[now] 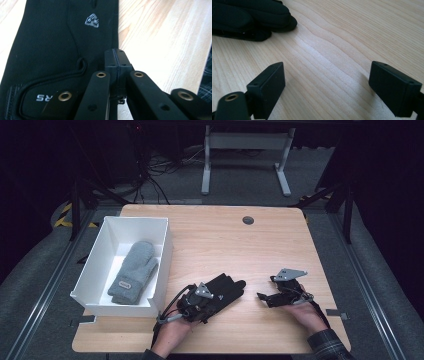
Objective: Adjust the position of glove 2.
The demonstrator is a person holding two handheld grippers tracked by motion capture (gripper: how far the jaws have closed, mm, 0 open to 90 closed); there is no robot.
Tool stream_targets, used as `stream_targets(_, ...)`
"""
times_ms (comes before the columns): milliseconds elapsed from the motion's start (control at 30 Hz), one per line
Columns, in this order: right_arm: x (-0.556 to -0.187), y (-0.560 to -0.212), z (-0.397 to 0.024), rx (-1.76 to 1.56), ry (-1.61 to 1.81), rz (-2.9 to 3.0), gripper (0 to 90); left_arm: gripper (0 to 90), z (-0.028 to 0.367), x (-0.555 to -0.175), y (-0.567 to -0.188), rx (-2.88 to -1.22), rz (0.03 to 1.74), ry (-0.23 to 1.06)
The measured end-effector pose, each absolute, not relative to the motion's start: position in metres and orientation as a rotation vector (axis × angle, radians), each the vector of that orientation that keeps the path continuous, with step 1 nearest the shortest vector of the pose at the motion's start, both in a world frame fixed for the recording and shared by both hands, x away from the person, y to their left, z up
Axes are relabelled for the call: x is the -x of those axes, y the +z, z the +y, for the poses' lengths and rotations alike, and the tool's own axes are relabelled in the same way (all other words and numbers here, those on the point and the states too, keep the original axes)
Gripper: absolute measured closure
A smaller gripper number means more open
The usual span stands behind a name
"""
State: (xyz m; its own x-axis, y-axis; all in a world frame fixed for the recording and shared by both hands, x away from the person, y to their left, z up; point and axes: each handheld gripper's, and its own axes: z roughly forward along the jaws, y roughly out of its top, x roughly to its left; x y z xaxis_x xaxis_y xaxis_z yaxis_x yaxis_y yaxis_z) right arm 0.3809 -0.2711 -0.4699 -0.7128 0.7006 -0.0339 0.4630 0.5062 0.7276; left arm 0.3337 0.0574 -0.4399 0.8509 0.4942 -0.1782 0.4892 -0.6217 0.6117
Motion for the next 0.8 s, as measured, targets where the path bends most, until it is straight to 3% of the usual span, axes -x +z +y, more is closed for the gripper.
stream_targets(500,-0.381,-0.47,-0.271,-0.972,1.029,2.428,14.0,38.5,0.048,-0.35,-0.425,-2.307,0.66,0.113)
stream_targets(800,-0.381,-0.47,-0.271,-0.967,1.032,2.429,14.0,20.7,0.045,-0.366,-0.431,-2.334,0.689,0.183)
